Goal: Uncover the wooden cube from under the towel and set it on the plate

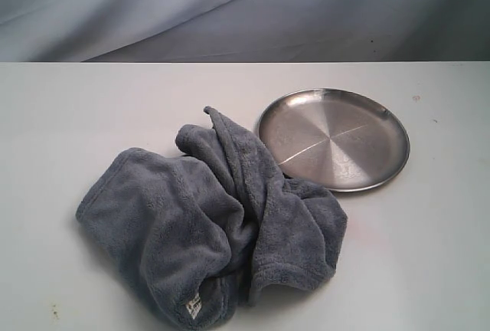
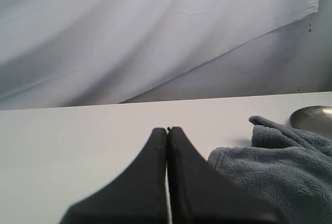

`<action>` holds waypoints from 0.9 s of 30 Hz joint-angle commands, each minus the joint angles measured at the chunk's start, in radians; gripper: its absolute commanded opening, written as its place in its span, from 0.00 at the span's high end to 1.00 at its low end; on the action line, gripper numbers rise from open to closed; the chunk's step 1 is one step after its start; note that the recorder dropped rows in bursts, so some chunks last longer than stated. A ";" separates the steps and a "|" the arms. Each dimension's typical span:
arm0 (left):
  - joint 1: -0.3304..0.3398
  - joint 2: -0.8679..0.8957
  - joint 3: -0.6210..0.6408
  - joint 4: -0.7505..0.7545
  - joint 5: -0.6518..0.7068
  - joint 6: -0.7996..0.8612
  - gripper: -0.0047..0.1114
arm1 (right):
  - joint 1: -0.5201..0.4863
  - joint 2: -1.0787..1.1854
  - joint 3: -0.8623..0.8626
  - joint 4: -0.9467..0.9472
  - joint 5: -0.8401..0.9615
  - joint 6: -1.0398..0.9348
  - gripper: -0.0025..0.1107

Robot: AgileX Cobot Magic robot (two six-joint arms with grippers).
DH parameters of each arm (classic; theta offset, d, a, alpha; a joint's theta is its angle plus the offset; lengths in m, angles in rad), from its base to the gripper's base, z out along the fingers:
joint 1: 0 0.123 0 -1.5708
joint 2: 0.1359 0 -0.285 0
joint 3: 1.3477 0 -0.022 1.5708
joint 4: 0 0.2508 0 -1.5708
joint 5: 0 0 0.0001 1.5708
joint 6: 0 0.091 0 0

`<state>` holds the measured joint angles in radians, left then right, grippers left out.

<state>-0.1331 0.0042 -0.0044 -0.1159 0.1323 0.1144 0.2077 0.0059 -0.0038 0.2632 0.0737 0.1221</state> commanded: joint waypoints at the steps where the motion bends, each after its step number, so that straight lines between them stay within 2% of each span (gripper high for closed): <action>1: -0.005 -0.004 0.004 -0.002 0.000 -0.003 0.96 | 0.051 0.073 -0.029 0.036 0.030 -0.004 0.98; 11: -0.005 -0.004 0.004 -0.002 0.000 -0.003 0.96 | 0.162 0.503 -0.315 0.036 0.180 -0.131 0.98; 20: -0.005 -0.004 0.004 -0.002 0.000 -0.003 0.96 | 0.237 0.838 -0.491 0.030 0.192 -0.148 0.98; 27: -0.005 -0.004 0.004 -0.002 0.000 -0.003 0.96 | 0.284 1.055 -0.628 0.007 0.285 -0.148 0.98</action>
<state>-0.1331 0.0042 -0.0044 -0.1159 0.1323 0.1144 0.4791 0.9912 -0.5830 0.2881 0.3212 -0.0195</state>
